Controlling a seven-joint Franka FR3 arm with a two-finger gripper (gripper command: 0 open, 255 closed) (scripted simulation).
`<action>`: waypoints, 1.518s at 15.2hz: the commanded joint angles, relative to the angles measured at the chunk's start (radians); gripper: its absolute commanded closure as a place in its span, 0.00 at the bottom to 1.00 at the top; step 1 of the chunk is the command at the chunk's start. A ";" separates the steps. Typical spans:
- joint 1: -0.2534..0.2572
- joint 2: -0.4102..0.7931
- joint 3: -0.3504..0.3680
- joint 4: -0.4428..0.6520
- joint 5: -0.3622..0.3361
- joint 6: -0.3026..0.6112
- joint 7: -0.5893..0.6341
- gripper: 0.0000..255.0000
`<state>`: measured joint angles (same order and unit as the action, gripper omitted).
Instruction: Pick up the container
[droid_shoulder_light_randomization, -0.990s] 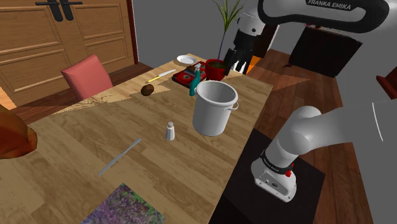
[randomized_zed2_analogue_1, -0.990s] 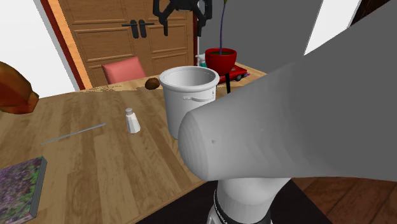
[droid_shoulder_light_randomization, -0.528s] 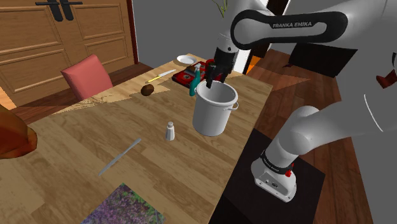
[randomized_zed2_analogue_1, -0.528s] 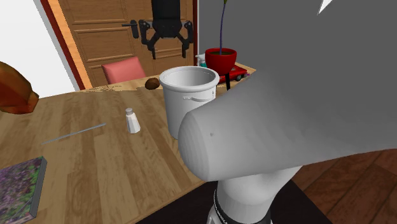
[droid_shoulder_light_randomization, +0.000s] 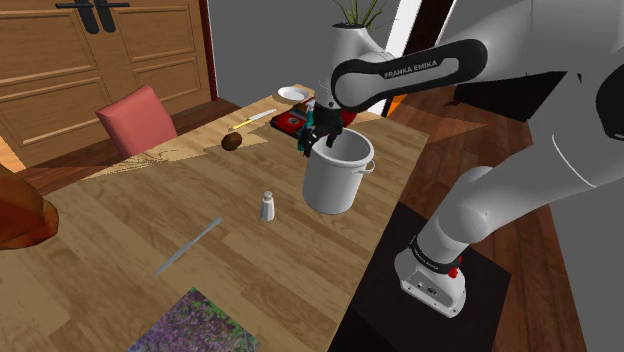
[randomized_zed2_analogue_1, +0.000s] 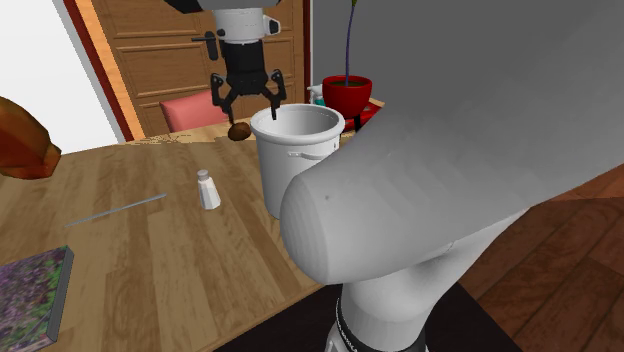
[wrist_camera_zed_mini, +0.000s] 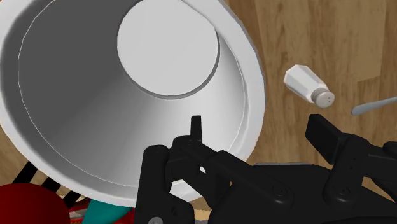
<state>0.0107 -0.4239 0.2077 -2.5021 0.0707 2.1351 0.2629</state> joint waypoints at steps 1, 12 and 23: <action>0.000 0.013 0.004 -0.024 -0.001 0.037 0.003 0.00; -0.001 0.037 0.009 -0.054 -0.002 0.091 0.006 1.00; 0.000 -0.002 0.001 -0.002 0.000 0.001 0.001 1.00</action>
<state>0.0094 -0.4163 0.2084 -2.5128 0.0695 2.1495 0.2636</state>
